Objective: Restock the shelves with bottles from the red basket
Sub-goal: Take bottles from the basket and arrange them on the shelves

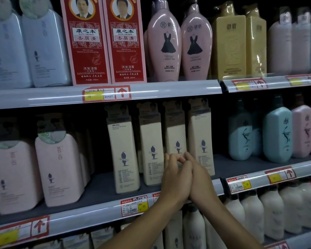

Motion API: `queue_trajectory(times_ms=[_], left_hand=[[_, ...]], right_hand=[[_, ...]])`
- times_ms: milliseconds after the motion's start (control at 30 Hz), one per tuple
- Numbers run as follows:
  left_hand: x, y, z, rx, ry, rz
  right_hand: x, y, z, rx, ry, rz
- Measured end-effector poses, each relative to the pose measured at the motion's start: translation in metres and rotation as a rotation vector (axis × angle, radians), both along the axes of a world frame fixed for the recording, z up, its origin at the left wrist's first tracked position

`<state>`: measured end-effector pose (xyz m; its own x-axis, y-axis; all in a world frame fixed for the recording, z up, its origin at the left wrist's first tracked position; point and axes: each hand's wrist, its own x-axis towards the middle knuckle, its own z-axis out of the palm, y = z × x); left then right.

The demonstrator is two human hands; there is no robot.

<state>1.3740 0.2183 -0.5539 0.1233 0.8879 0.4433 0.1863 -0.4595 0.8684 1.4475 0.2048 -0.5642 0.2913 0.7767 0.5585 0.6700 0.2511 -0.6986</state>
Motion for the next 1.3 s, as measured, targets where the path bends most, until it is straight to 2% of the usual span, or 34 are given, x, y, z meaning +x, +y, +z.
queue_trajectory(times_ms=[233,433,667,833,900,967,1100,1200,1300], left_hand=[[-0.003,-0.007,0.008,0.034,0.017,0.016],[-0.004,-0.014,0.008,0.026,0.006,0.009],[-0.005,-0.024,0.01,0.037,0.019,-0.018],[-0.011,-0.031,0.011,-0.007,0.073,-0.061],[-0.018,-0.036,0.012,-0.027,0.059,-0.065],[-0.032,-0.039,0.013,0.031,0.031,0.016],[-0.072,-0.042,0.015,0.124,-0.041,0.127],[-0.103,-0.049,0.014,0.172,-0.01,0.185],[-0.131,-0.052,0.011,0.308,0.028,0.38]], right_hand=[[-0.007,0.003,-0.004,0.044,0.324,0.045],[-0.011,-0.01,-0.001,0.123,0.426,0.096],[-0.01,-0.023,0.001,0.16,0.408,0.11],[-0.009,-0.029,0.002,0.052,0.41,0.127],[-0.012,-0.034,0.001,-0.035,0.224,0.0],[-0.024,-0.041,0.003,-0.047,0.081,-0.09],[-0.061,-0.047,0.013,-0.033,0.104,0.035],[-0.085,-0.044,0.016,-0.02,0.121,0.051],[-0.1,-0.043,0.015,0.017,0.112,0.069]])
